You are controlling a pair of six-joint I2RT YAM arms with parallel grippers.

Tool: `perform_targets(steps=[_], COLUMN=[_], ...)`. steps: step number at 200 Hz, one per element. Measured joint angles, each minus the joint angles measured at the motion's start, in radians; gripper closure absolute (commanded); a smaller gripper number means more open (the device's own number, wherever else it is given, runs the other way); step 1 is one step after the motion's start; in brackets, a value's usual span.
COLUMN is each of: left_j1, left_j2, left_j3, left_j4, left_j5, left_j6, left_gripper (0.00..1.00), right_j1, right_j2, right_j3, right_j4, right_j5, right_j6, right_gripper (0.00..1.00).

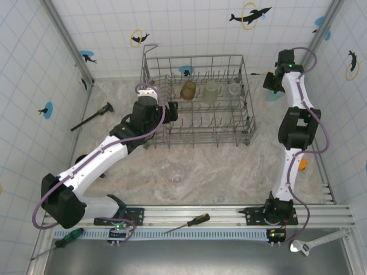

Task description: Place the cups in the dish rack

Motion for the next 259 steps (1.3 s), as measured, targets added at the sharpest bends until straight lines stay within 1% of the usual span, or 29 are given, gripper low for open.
perform_targets(steps=[38,75,119,148,206,230,259], left_j1=[0.000,0.000,0.000,0.006,0.043,0.079,0.127], left_j2=[0.013,0.027,0.071,0.100,0.191,0.235,0.279], left_j3=[0.014,0.035,0.076,0.104,0.180,0.237,0.270], left_j4=[-0.006,-0.021,-0.043,-0.048,-0.057,-0.058,-0.029], left_j5=[0.000,0.001,0.014,0.051,0.164,0.232,0.335], left_j6=[-0.011,-0.011,-0.010,-0.008,0.001,-0.004,-0.030], left_gripper=[0.02,0.02,0.02,0.02,0.02,0.02,0.02], right_j1=[0.011,0.067,0.121,0.159,0.267,0.288,0.282], right_j2=[-0.143,-0.268,-0.296,-0.296,-0.314,-0.340,-0.393], right_j3=[0.000,0.000,0.000,-0.009,-0.213,-0.344,-0.507], right_j4=[0.010,0.039,0.074,0.104,0.200,0.305,0.468], right_j5=[-0.063,-0.123,-0.241,-0.305,-0.412,-0.493,-0.568], right_j6=[0.012,0.032,0.082,0.109,0.163,0.224,0.318], right_gripper=[1.00,1.00,1.00,1.00,1.00,1.00,1.00])
